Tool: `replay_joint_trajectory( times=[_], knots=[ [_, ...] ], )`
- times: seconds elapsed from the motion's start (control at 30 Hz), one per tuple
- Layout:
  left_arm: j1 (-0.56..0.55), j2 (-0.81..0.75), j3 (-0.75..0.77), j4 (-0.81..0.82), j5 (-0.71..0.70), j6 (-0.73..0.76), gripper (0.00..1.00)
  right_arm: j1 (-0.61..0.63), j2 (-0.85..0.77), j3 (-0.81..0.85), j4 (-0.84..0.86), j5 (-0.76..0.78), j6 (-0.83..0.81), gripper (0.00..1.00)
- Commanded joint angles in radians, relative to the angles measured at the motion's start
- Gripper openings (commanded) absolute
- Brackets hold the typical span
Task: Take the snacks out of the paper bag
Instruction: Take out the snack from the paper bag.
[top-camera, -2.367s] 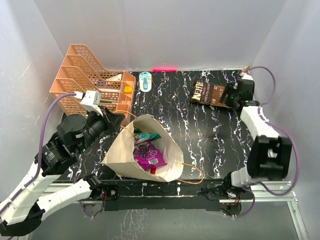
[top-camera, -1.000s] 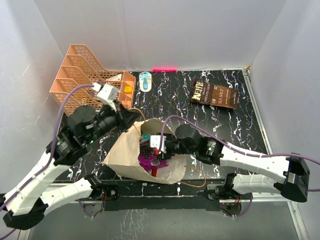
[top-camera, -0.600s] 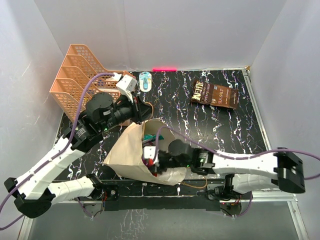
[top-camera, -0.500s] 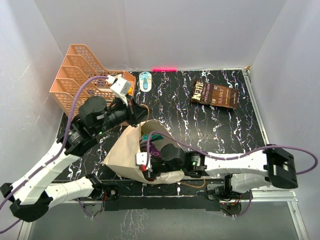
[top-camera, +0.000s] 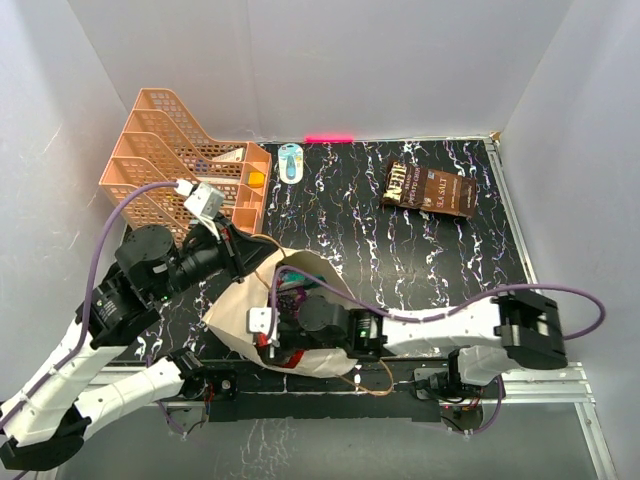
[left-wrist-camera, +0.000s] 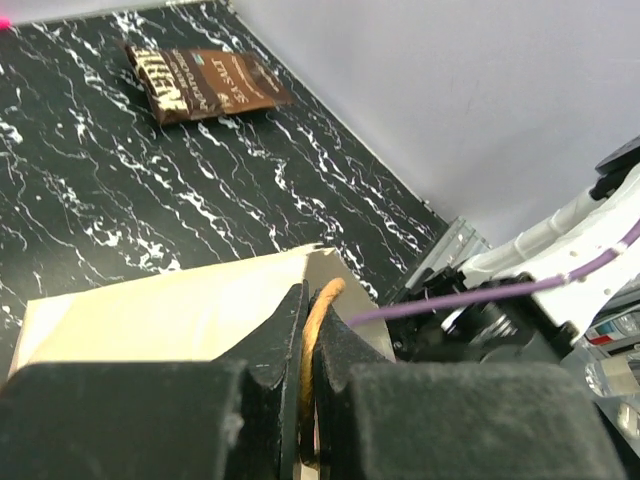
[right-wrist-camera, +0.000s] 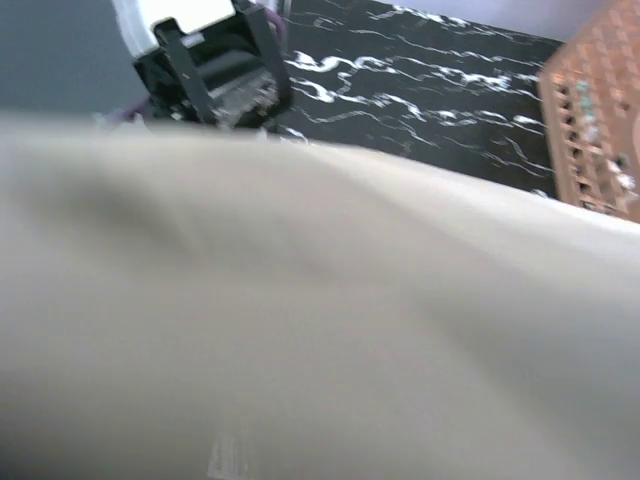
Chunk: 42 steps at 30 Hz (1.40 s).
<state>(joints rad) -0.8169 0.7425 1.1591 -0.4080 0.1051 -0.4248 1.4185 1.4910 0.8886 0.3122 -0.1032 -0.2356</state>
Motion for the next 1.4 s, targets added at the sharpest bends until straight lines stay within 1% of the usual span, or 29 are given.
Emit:
replay_joint_trajectory(
  times=[0.0, 0.1, 0.17, 0.3, 0.37, 0.43, 0.53, 0.6, 0.67, 0.73, 0.83, 0.93, 1.0, 1.13, 1.23, 1.37],
  knots=[
    [0.002, 0.026, 0.014, -0.038, 0.027, -0.034, 0.00, -0.055, -0.196, -0.040, -0.079, 0.101, -0.056, 0.55],
    [0.003, 0.040, 0.024, -0.052, -0.019, -0.042, 0.00, -0.113, -0.296, -0.048, -0.191, 0.074, -0.083, 0.56],
    [0.003, 0.046, 0.029, -0.076, -0.065, -0.051, 0.00, -0.126, -0.344, -0.061, -0.235, 0.061, -0.105, 0.57],
    [0.002, 0.048, 0.042, -0.123, -0.163, -0.076, 0.00, -0.138, -0.394, -0.115, -0.221, 0.014, -0.179, 0.58],
    [0.002, 0.052, 0.065, -0.151, -0.211, -0.085, 0.00, -0.138, -0.383, -0.130, -0.179, -0.001, -0.231, 0.57],
    [0.003, 0.058, 0.095, -0.196, -0.259, -0.081, 0.00, -0.138, -0.344, -0.112, -0.179, 0.007, -0.288, 0.55],
    [0.002, 0.059, 0.120, -0.259, -0.310, -0.080, 0.00, -0.140, -0.281, -0.079, -0.186, 0.084, -0.327, 0.48],
    [0.003, 0.052, 0.123, -0.268, -0.337, -0.100, 0.00, -0.142, -0.256, -0.056, -0.204, 0.115, -0.334, 0.47],
    [0.002, 0.049, 0.134, -0.269, -0.339, -0.117, 0.00, -0.146, -0.241, -0.039, -0.217, 0.137, -0.317, 0.46],
    [0.002, 0.048, 0.151, -0.278, -0.339, -0.130, 0.00, -0.148, -0.220, -0.030, -0.232, 0.117, -0.335, 0.47],
    [0.002, 0.031, 0.144, -0.260, -0.308, -0.103, 0.00, -0.148, -0.194, -0.008, -0.297, 0.150, -0.350, 0.47],
    [0.003, 0.020, 0.124, -0.228, -0.275, -0.052, 0.00, -0.150, -0.213, -0.053, -0.256, 0.174, -0.413, 0.47],
    [0.003, 0.024, 0.113, -0.206, -0.268, -0.025, 0.00, -0.161, -0.227, -0.067, -0.270, 0.147, -0.454, 0.48],
    [0.002, 0.039, 0.102, -0.160, -0.261, -0.012, 0.00, -0.203, -0.213, -0.036, -0.282, 0.230, -0.420, 0.54],
    [0.002, 0.037, 0.092, -0.141, -0.227, 0.000, 0.00, -0.246, -0.203, -0.027, -0.268, 0.193, -0.414, 0.56],
    [0.002, 0.043, 0.104, -0.151, -0.242, 0.025, 0.00, -0.276, -0.140, 0.002, -0.260, 0.137, -0.445, 0.58]
  ],
)
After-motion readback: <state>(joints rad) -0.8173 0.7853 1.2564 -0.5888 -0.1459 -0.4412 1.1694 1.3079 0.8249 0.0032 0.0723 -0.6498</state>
